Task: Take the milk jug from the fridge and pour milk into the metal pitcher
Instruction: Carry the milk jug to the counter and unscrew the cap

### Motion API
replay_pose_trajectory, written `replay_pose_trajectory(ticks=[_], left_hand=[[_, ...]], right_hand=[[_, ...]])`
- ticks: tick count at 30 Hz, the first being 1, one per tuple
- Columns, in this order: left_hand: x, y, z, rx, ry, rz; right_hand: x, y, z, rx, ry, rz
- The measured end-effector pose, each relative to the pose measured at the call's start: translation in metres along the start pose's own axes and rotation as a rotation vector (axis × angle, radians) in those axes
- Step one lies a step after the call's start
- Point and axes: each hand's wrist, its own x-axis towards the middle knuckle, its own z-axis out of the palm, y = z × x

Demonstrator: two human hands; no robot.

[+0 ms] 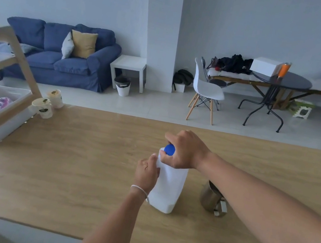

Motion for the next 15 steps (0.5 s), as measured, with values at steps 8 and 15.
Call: replay_pose_trajectory(ticks=[8, 15], left_hand=[[0.004, 0.001, -0.006, -0.003, -0.083, -0.028], [0.003, 0.002, -0.001, 0.048, -0.016, -0.028]], right_hand=[[0.003, 0.006, -0.024, -0.022, -0.235, -0.112], [0.004, 0.007, -0.054, 0.165, -0.467, 0.000]])
